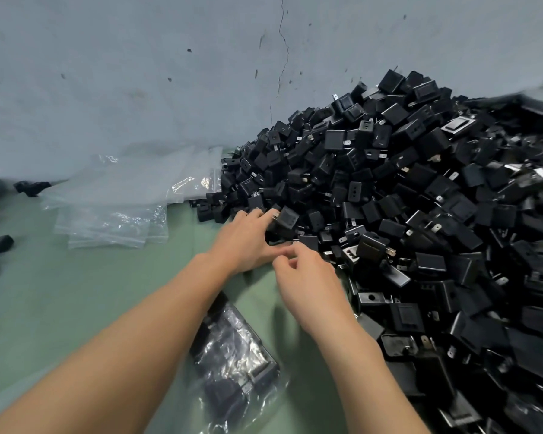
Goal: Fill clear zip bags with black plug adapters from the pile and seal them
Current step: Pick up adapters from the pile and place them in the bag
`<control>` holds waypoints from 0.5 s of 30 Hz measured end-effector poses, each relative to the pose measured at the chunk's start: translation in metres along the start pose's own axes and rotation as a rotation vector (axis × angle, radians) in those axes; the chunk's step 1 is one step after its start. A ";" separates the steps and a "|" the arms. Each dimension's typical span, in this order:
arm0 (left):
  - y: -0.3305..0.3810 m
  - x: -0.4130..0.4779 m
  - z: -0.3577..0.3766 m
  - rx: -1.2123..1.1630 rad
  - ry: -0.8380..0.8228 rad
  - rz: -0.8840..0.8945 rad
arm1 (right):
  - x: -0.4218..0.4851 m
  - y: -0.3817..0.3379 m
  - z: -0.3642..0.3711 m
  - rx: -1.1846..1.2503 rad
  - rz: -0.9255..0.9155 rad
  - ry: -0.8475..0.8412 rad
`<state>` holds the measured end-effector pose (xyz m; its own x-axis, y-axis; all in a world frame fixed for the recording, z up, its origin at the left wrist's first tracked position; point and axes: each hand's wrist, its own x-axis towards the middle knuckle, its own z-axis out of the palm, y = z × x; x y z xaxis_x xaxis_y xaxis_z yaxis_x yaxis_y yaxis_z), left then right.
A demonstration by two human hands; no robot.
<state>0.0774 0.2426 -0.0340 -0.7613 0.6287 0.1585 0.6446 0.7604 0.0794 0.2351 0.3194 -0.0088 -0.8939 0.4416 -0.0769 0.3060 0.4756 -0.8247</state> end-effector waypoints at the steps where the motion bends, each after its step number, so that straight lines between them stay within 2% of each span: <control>1: 0.000 -0.001 0.001 0.030 0.029 0.005 | 0.000 0.000 0.000 -0.002 0.002 0.003; 6: -0.006 0.000 0.007 0.095 0.128 0.064 | -0.002 0.000 -0.002 -0.008 0.005 0.003; 9: -0.008 0.004 0.004 -0.003 0.178 0.030 | -0.001 0.001 -0.004 0.003 0.016 0.004; 11: -0.007 0.006 -0.003 -0.271 0.197 -0.101 | -0.001 0.000 -0.005 0.019 0.019 0.002; 12: -0.007 0.007 -0.009 -0.479 0.192 -0.185 | -0.001 0.000 -0.005 0.036 0.021 0.002; 15: -0.011 0.005 -0.037 -1.373 0.070 -0.469 | 0.001 -0.002 -0.003 0.086 0.031 0.002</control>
<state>0.0688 0.2314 0.0019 -0.9378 0.3315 -0.1027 -0.0688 0.1125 0.9913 0.2349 0.3208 -0.0058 -0.8838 0.4567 -0.1016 0.3037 0.3947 -0.8672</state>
